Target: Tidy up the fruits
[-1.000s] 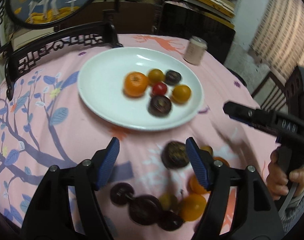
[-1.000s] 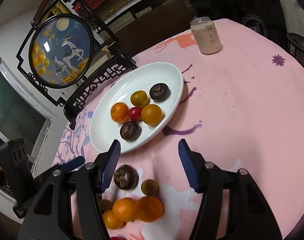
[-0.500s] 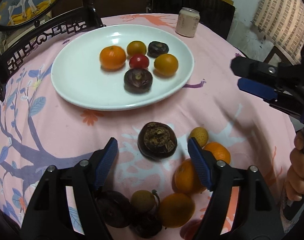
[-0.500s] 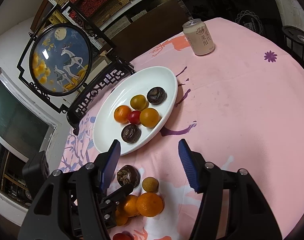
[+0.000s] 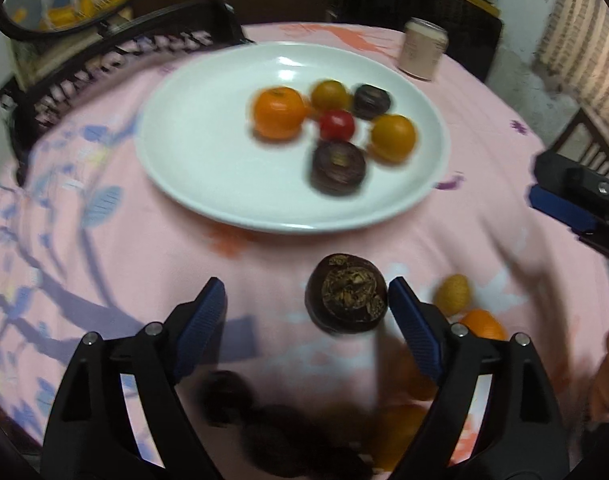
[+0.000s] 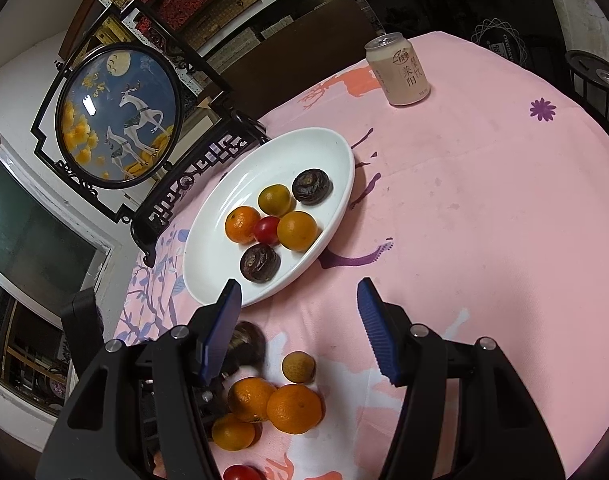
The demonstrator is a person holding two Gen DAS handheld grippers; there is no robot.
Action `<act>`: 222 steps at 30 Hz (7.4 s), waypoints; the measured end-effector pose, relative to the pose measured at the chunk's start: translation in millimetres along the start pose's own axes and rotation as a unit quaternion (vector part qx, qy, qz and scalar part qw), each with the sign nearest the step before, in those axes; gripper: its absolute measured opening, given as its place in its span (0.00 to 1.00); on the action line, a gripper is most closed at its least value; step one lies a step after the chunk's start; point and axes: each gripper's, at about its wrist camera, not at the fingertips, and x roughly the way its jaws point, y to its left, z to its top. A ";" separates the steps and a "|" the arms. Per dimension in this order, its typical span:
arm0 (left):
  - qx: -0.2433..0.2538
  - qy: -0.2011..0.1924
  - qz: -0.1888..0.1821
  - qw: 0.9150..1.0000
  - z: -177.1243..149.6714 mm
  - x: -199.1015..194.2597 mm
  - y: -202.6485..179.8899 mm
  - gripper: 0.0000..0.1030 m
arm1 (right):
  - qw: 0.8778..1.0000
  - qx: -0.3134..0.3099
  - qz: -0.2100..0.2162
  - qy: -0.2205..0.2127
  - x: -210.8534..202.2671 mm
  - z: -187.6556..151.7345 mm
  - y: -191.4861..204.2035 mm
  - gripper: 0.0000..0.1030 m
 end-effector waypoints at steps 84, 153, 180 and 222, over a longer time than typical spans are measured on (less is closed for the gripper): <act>-0.098 -0.067 -0.026 0.993 -2.4 -43.9 77.8 0.71 | 0.997 -0.073 -0.003 0.028 17.7 -29.2 22.7 0.39; -0.072 -0.042 -0.025 0.996 -48.4 -40.0 75.4 0.28 | 0.994 -0.054 0.001 0.090 19.9 -65.7 4.1 0.51; -0.070 -0.056 -0.030 0.996 -47.0 -44.7 73.8 0.28 | 0.997 -0.024 0.039 0.060 6.3 -57.3 -4.1 0.33; -0.128 -0.055 -0.033 0.990 -6.1 -27.7 84.2 0.71 | 0.996 -0.048 0.048 0.049 18.3 -33.9 23.8 0.47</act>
